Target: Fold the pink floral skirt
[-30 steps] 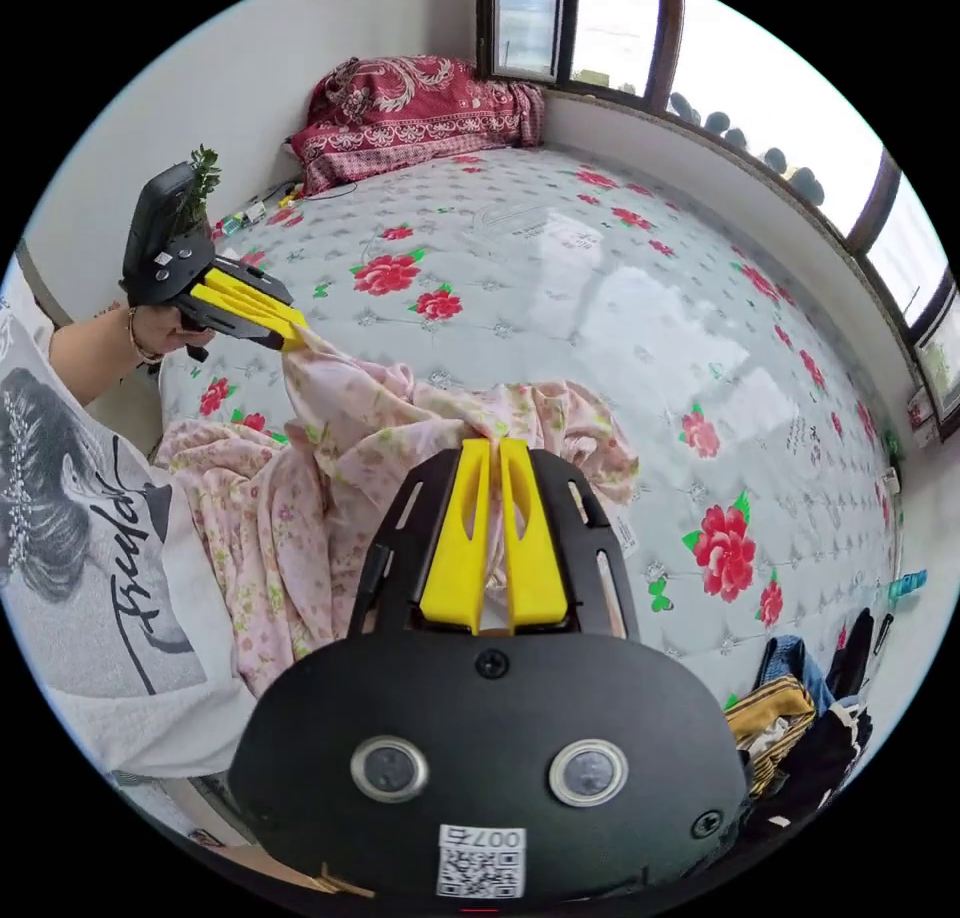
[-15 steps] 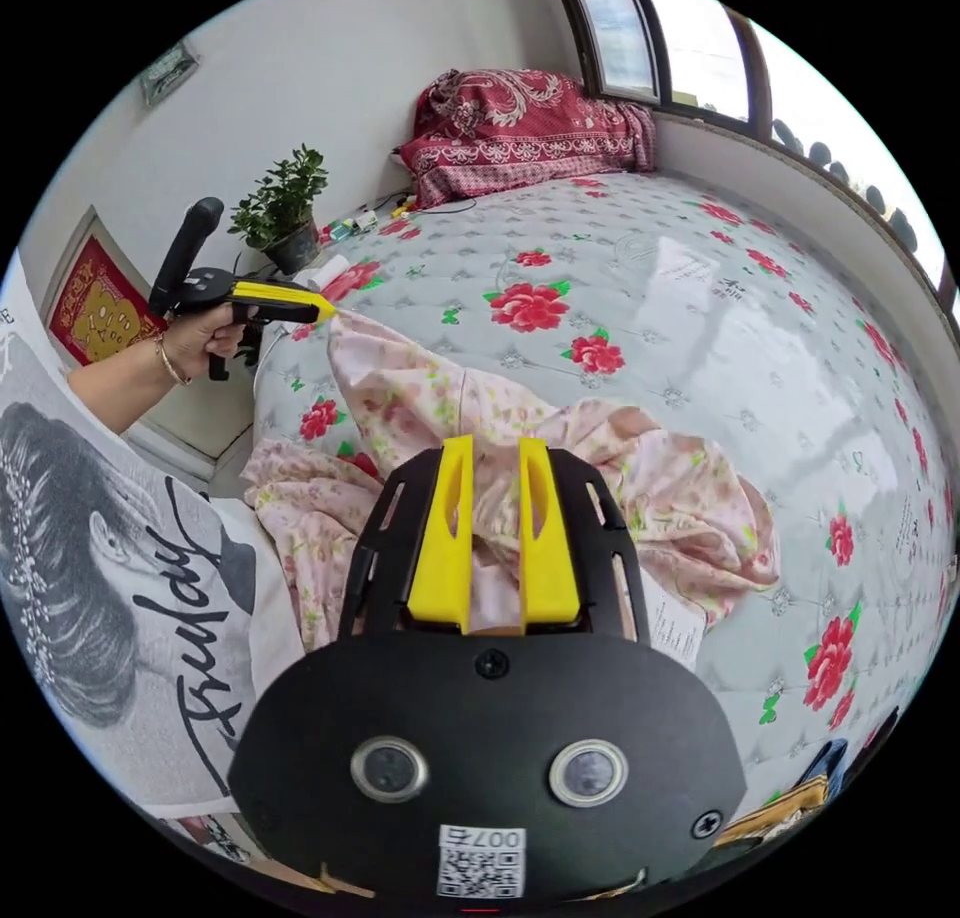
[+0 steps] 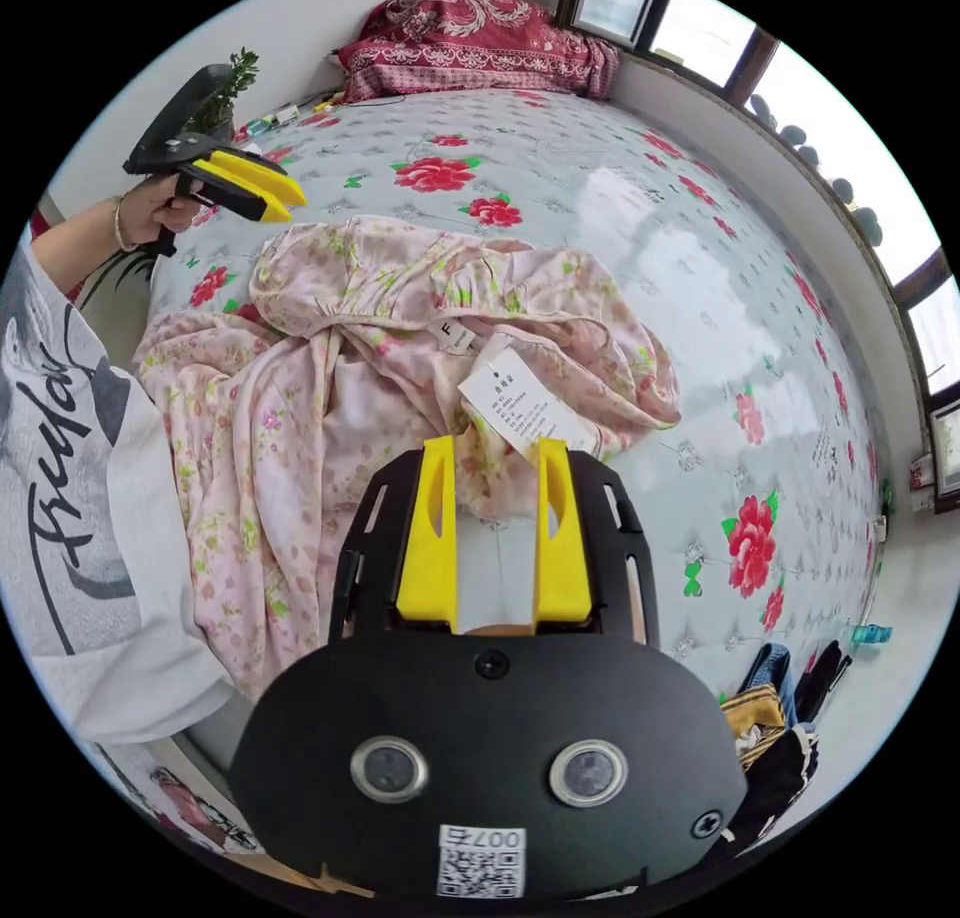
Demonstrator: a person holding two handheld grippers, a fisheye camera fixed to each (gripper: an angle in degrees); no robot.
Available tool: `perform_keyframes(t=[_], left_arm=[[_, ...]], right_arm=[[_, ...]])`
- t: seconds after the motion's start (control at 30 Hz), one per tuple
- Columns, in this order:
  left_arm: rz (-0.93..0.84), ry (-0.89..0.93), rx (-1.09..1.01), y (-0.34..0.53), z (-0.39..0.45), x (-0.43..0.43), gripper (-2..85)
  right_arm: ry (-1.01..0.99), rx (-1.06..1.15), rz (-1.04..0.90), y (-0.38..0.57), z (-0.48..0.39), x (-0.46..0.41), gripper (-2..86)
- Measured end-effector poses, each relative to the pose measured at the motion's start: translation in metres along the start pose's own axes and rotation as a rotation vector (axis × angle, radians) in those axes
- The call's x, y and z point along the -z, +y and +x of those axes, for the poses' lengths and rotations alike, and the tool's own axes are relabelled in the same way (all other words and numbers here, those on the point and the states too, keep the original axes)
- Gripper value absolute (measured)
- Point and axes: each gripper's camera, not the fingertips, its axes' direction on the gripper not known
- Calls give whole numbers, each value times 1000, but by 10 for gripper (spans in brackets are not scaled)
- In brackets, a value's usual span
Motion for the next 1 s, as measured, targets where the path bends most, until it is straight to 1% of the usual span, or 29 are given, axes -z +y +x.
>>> perform_keyframes(t=[0.07, 0.17, 0.27, 0.3, 0.33, 0.4, 0.47, 0.53, 0.6, 0.67, 0.73, 0.83, 0.9, 1.0], left_arm=[[-61, -2, -74, -10, 17, -21, 132], [-132, 27, -162, -12, 43, -39, 157], [-192, -72, -245, 0, 66, -56, 156], [-198, -149, -264, 4, 71, -62, 140], [-167, -254, -247, 7, 74, -61, 75], [-109, -353, -235, 7, 74, -51, 18], [-80, -336, -214, 3, 67, -37, 0], [-12, -252, -95, -1, 41, -10, -7], [42, -206, 5, -2, 15, 9, -8], [80, -215, 77, -3, -6, 25, -9], [105, -226, 123, -8, -25, 40, -9], [145, -223, 152, -12, -37, 53, -9], [158, -239, 152, -13, -40, 57, -9], [171, -247, 154, -12, -42, 64, -10]], right_arm=[[11, 7, -19, -7, -1, -6, 63], [80, 9, 67, -11, 0, 18, 33], [102, 34, 114, -17, 4, 40, 11], [110, 48, 124, -23, 6, 46, 7], [117, 72, 156, -30, 6, 54, 4], [91, 117, 189, -43, 7, 69, 1], [79, 125, 236, -53, 11, 85, 0], [54, 133, 319, -62, 18, 104, 1], [38, 122, 354, -73, 26, 107, 5], [1, 131, 316, -83, 32, 97, 13], [-73, 132, 229, -84, 35, 78, 30], [-127, 122, 153, -68, 30, 52, 50], [-128, 113, 118, -62, 26, 40, 61], [-70, 107, 88, -59, 27, 27, 80]])
